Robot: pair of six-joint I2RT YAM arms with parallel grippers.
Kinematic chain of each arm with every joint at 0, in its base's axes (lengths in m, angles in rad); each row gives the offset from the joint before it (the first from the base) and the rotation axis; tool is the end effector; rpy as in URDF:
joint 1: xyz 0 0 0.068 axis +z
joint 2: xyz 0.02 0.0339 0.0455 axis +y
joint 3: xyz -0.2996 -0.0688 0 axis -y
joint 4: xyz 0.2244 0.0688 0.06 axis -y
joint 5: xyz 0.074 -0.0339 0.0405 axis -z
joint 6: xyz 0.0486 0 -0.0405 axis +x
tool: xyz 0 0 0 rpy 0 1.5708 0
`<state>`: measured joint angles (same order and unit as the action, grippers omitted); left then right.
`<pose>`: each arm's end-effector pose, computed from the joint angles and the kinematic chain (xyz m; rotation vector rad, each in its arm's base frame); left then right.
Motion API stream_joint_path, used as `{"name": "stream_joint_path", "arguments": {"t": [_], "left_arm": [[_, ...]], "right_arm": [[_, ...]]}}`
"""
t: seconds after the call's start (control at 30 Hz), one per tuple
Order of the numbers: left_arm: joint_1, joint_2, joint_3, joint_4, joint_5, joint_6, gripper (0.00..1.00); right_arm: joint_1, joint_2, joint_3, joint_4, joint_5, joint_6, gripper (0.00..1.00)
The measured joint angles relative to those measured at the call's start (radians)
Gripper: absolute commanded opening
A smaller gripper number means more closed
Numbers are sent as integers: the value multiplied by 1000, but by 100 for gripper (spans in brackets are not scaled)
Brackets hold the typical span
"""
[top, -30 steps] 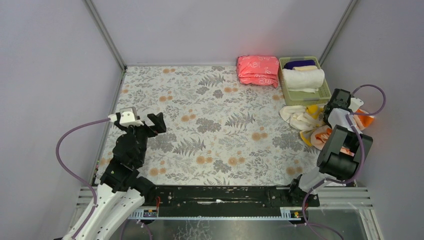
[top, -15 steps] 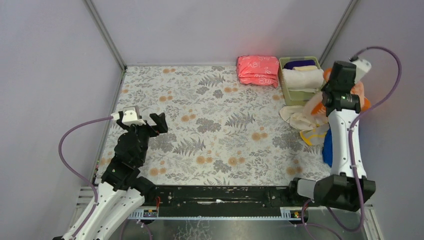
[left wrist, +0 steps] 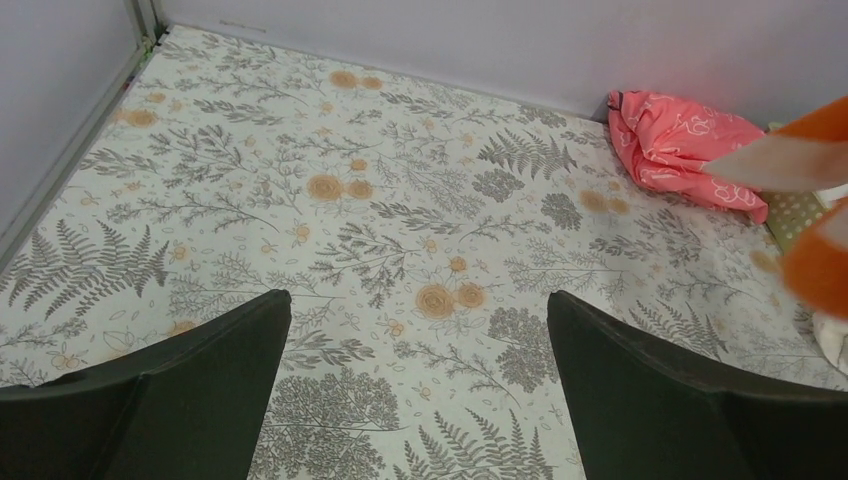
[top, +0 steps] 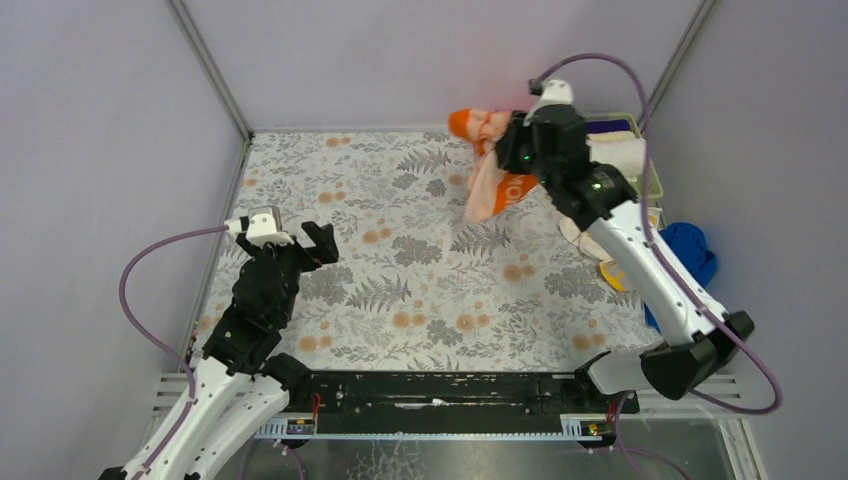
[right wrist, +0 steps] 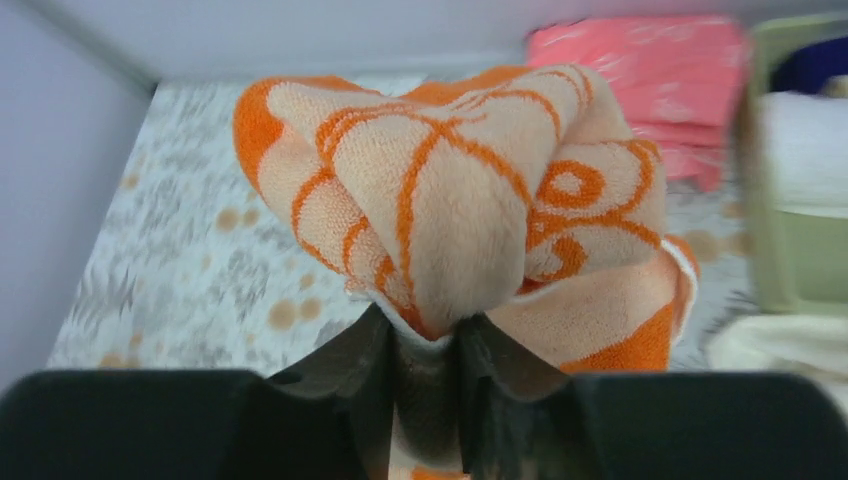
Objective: Roll the towels
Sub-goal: Place the towel at the center of the board, then flatten out the towel at the center of the board.
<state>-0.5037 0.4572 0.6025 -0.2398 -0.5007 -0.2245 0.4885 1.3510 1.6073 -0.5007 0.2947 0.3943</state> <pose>0.0819 -0.0185 0.3266 -0.1471 1.6489 -0.1371 0.2481 0.1159 0.4917 0.1242 1.8149 0.3606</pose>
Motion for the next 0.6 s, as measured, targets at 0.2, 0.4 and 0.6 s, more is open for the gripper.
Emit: {"name": "stream_joint_path", "arguments": {"t": [0.2, 0.4, 0.6], "left_arm": [[0, 105, 103, -70, 58, -43, 100], [0, 186, 132, -109, 212, -76, 100], [0, 351, 140, -112, 419, -108, 99]], "right_arm": [[76, 102, -170, 108, -137, 33, 75], [74, 78, -399, 114, -102, 28, 82], [74, -29, -542, 139, -94, 1, 86]]}}
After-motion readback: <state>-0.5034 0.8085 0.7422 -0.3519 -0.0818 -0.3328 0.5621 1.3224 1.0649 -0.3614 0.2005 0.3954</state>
